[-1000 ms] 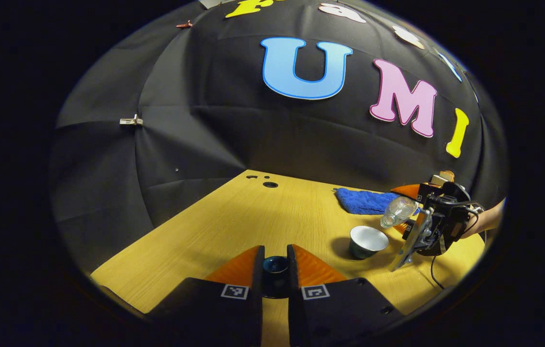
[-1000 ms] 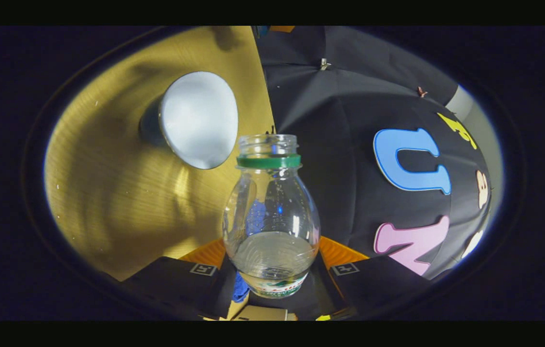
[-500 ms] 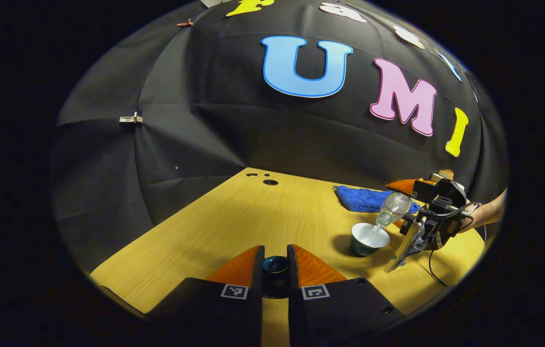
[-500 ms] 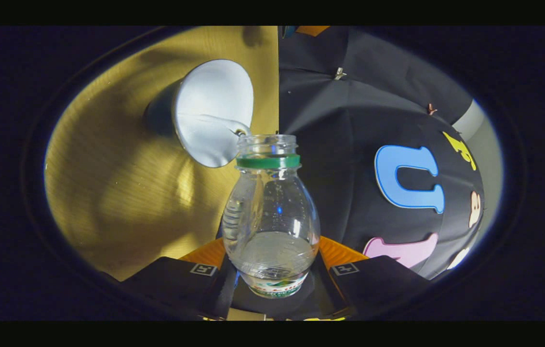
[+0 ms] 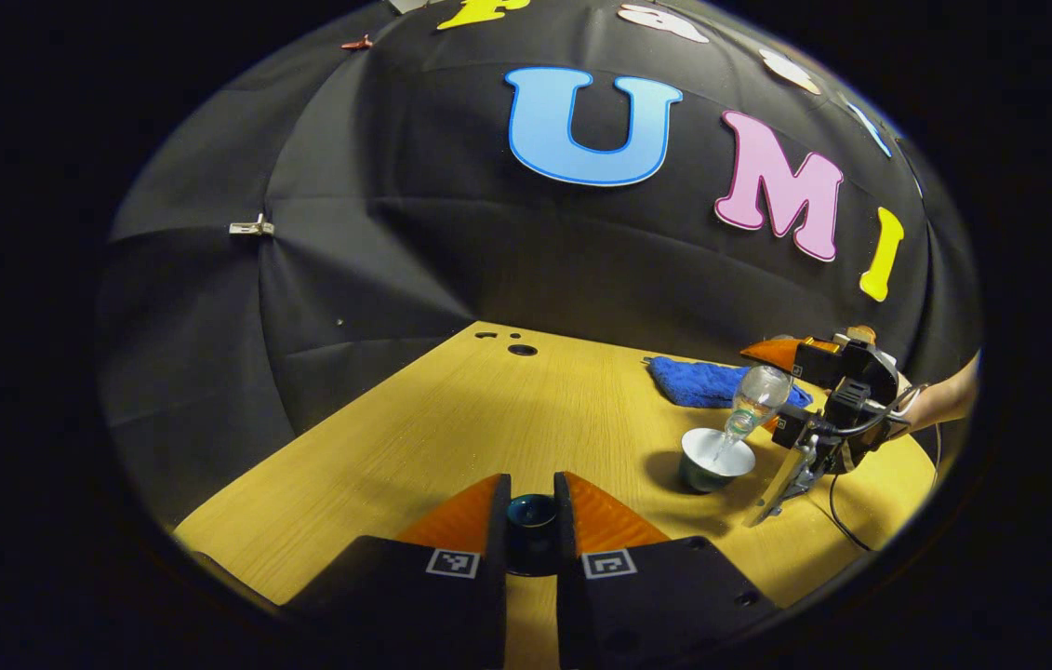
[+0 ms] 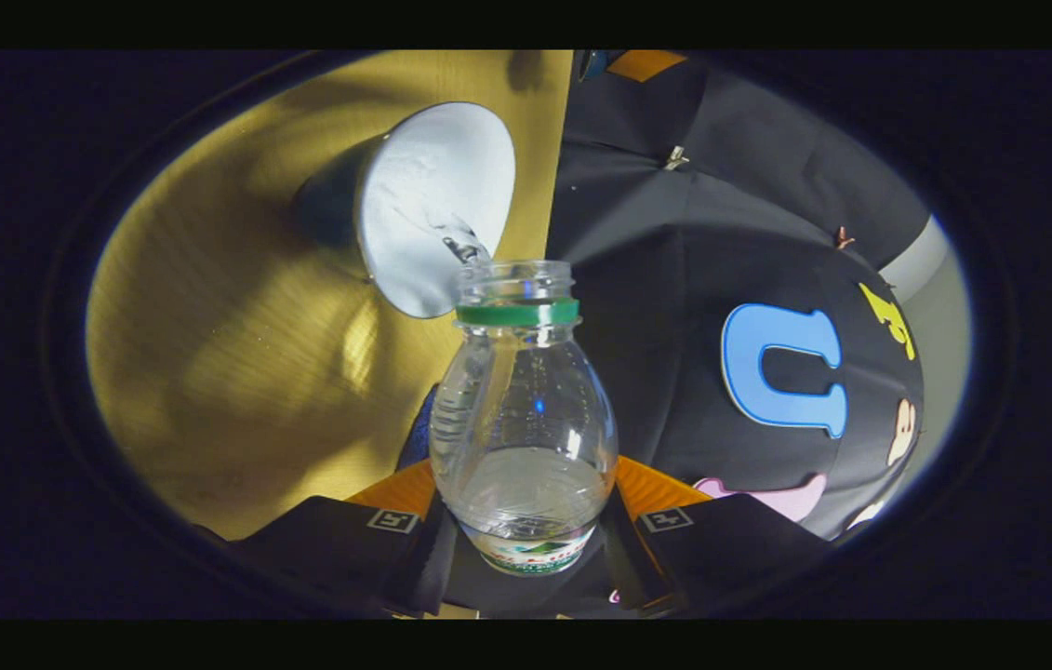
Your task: Open the teacup lid with one hand, grasp the water bottle and pour water into the teacup with the other hand; after pouring, place the water bottle on the coaster and then close the teacup lid.
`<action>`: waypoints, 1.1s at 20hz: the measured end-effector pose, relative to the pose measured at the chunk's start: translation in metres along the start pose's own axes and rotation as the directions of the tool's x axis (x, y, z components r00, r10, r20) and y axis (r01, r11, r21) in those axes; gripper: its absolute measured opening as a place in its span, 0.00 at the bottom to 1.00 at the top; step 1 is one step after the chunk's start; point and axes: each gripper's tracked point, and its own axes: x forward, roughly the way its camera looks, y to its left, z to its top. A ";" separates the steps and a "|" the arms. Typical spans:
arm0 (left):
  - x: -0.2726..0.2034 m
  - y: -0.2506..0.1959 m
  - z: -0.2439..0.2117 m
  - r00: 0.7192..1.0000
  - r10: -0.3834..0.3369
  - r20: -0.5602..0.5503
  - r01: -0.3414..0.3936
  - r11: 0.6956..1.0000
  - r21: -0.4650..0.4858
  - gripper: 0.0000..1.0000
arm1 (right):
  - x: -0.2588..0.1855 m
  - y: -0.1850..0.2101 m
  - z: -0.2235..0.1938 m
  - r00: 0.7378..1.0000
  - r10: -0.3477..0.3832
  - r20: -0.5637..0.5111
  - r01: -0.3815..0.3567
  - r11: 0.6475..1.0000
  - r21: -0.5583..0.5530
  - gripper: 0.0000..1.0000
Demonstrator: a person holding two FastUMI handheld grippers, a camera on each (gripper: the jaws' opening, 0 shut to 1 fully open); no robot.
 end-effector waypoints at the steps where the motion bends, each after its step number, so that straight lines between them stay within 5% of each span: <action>1: 0.000 -0.001 -0.001 1.000 -0.002 -0.001 0.002 1.000 0.000 0.26 | 0.000 -0.001 0.000 1.000 -0.009 0.001 0.009 1.000 -0.016 0.71; 22: -0.009 0.001 -0.005 1.000 0.008 -0.005 -0.008 1.000 0.004 0.25 | 0.016 -0.043 0.027 0.975 -0.113 0.191 0.161 0.952 -0.261 0.70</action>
